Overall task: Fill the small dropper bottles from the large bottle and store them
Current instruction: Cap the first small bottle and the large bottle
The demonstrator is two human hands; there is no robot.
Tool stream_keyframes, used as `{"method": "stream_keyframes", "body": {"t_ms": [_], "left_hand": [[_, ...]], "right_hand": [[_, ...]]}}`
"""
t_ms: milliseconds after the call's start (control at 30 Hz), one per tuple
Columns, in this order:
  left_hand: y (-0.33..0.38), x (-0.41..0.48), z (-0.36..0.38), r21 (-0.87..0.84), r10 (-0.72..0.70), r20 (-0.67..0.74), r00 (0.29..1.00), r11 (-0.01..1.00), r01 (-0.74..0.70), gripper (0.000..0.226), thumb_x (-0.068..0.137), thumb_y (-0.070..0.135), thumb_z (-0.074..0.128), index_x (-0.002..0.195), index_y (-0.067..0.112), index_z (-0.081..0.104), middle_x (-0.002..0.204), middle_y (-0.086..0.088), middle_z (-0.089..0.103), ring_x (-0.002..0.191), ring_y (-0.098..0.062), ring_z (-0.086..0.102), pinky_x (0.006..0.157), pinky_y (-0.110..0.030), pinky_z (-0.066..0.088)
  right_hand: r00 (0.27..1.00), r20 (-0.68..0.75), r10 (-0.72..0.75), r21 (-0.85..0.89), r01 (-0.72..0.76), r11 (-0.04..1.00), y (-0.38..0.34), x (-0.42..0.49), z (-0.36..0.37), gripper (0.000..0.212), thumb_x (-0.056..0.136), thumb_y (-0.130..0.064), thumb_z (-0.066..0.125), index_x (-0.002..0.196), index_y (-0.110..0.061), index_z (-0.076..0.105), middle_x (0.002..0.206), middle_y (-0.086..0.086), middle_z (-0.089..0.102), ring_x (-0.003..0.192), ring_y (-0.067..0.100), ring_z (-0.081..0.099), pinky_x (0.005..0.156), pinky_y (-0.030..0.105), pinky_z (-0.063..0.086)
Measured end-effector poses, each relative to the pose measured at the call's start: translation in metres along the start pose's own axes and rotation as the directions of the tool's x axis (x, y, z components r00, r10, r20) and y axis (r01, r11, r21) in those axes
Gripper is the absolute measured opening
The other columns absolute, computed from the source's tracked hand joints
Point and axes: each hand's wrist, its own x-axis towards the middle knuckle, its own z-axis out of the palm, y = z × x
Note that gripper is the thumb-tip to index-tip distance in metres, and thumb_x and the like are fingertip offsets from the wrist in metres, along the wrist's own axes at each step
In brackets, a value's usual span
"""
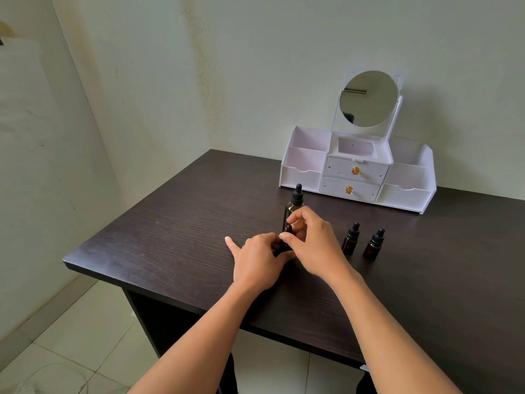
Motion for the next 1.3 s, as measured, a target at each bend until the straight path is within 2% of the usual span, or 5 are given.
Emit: {"method": "stream_keyframes", "body": {"t_ms": [167, 400, 600, 967, 1300], "left_hand": [[-0.001, 0.002, 0.000, -0.013, -0.004, 0.009, 1.000, 1.000, 0.004, 0.025, 0.090, 0.053, 0.063, 0.105, 0.034, 0.068, 0.098, 0.019, 0.072, 0.105, -0.004, 0.063, 0.115, -0.064, -0.012], [0.001, 0.002, -0.001, 0.029, -0.007, 0.010, 1.000, 1.000, 0.007, 0.031, 0.090, 0.055, 0.062, 0.110, 0.033, 0.067, 0.104, 0.015, 0.072, 0.108, -0.007, 0.063, 0.115, -0.065, -0.010], [0.001, 0.001, -0.001, 0.024, -0.009, -0.003, 1.000, 1.000, 0.009, 0.030, 0.089, 0.056, 0.062, 0.107, 0.032, 0.067, 0.103, 0.014, 0.072, 0.108, -0.008, 0.062, 0.115, -0.065, -0.009], [0.002, 0.001, -0.001, 0.043, -0.002, -0.006, 1.000, 0.999, 0.003, 0.026, 0.090, 0.053, 0.063, 0.105, 0.032, 0.066, 0.100, 0.014, 0.072, 0.107, -0.009, 0.063, 0.115, -0.067, -0.007], [0.000, 0.001, 0.000, 0.026, 0.009, -0.024, 1.000, 1.000, -0.008, 0.022, 0.089, 0.052, 0.065, 0.102, 0.034, 0.067, 0.100, 0.016, 0.073, 0.106, -0.007, 0.064, 0.115, -0.067, -0.008]], "right_hand": [[1.000, -0.004, -0.004, -0.024, 0.003, 1.000, -0.004, -0.001, 0.000, 0.031, 0.086, -0.026, 0.076, 0.107, -0.027, 0.054, 0.089, -0.009, 0.061, 0.081, 0.006, 0.061, 0.075, 0.025, 0.053], [0.987, 0.160, -0.010, -0.040, 0.016, 0.999, -0.005, 0.002, -0.013, 0.042, 0.091, -0.013, 0.068, 0.124, -0.032, 0.051, 0.114, -0.013, 0.070, 0.098, 0.003, 0.063, 0.073, 0.008, 0.041], [0.998, 0.068, 0.007, 0.012, -0.008, 1.000, -0.001, -0.002, -0.008, 0.026, 0.090, -0.010, 0.070, 0.107, -0.026, 0.056, 0.099, -0.015, 0.070, 0.082, -0.012, 0.061, 0.065, 0.000, 0.042], [0.999, -0.052, 0.016, 0.027, -0.014, 1.000, 0.002, -0.005, 0.000, 0.028, 0.085, -0.020, 0.078, 0.096, -0.023, 0.052, 0.092, -0.006, 0.069, 0.082, 0.001, 0.067, 0.071, 0.016, 0.054], [0.998, -0.054, 0.020, 0.039, -0.018, 0.999, 0.001, -0.007, 0.001, 0.030, 0.086, -0.020, 0.077, 0.112, -0.020, 0.062, 0.100, -0.005, 0.072, 0.084, 0.001, 0.066, 0.071, 0.007, 0.048]]}}
